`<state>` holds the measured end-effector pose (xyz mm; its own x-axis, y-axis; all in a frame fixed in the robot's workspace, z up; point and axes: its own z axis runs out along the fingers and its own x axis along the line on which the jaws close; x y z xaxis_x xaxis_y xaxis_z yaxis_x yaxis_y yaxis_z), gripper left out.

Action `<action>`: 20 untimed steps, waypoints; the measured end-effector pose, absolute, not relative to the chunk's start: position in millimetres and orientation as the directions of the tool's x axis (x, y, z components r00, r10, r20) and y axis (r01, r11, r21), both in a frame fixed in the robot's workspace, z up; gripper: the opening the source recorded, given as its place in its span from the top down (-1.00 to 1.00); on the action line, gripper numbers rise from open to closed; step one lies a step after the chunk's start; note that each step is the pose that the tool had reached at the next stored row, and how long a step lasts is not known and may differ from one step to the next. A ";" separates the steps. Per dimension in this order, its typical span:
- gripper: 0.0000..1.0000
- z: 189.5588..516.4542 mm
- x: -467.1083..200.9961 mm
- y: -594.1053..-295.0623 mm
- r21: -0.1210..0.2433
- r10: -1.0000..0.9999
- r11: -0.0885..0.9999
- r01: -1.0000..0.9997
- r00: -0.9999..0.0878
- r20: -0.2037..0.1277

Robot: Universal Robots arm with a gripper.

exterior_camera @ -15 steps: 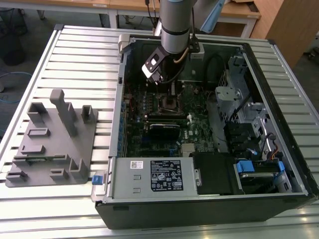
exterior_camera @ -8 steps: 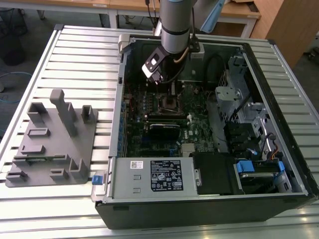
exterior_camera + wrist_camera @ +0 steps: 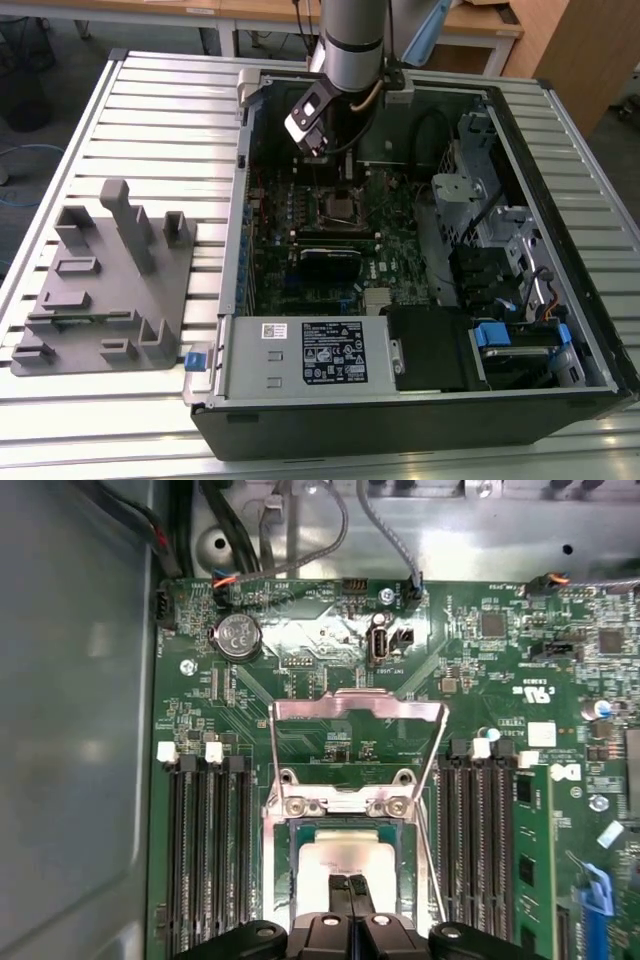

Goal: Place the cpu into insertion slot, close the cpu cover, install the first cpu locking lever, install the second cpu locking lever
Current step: 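Place the cpu into insertion slot, then close the cpu cover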

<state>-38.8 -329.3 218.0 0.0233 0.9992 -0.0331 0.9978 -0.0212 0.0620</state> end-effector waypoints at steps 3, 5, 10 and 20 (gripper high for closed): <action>0.79 223.0 -38.9 -329.3 0.062 0.999 -0.021 0.998 0.023 -0.033; 0.79 223.5 -38.8 -329.3 0.062 0.999 -0.021 0.998 0.023 -0.033; 0.79 225.9 -38.8 -329.3 0.062 0.999 -0.021 0.998 0.023 -0.033; 0.79 232.2 -38.8 -329.3 0.062 0.999 -0.021 0.998 0.023 -0.033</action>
